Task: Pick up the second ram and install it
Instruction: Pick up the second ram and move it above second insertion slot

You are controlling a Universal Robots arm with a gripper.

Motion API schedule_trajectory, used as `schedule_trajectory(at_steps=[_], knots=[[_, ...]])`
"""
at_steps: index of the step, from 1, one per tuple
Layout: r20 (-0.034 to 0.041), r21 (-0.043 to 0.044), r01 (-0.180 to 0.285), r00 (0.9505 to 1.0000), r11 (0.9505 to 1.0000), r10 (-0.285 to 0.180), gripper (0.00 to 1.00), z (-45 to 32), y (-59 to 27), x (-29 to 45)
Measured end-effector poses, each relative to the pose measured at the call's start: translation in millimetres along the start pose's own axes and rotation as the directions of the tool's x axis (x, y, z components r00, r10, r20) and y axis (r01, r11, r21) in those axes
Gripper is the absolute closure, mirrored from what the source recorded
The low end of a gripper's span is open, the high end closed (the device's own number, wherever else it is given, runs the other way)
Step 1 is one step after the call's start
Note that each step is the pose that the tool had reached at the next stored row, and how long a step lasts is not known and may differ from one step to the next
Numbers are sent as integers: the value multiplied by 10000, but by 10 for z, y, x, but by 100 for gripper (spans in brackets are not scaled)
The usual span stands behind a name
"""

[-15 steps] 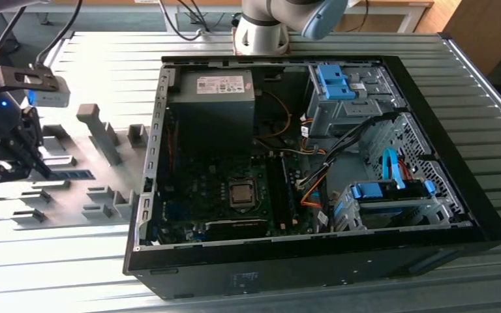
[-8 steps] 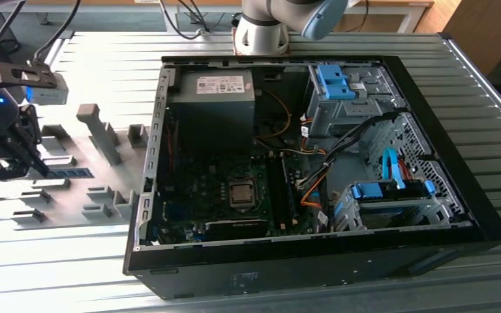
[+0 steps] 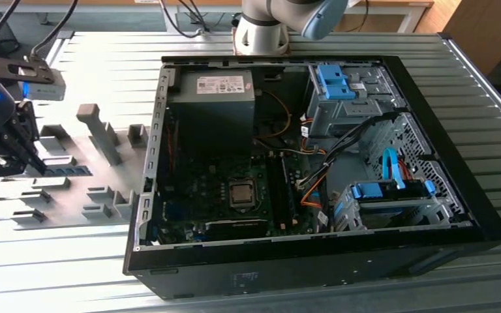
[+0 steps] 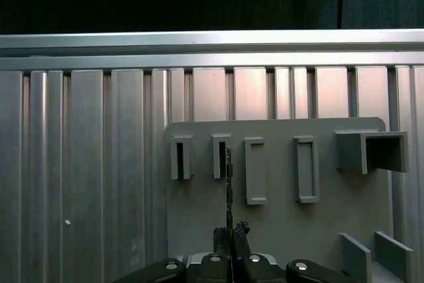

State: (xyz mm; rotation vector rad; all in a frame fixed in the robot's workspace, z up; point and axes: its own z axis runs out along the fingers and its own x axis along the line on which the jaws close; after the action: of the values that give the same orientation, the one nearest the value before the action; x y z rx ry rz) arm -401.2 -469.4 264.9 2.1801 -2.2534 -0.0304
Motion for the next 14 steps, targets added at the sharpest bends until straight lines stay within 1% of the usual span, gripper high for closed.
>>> schedule_trajectory(at_steps=[14], knots=[[0,0,0,10000,10000,0,86,-131,3,-1]])
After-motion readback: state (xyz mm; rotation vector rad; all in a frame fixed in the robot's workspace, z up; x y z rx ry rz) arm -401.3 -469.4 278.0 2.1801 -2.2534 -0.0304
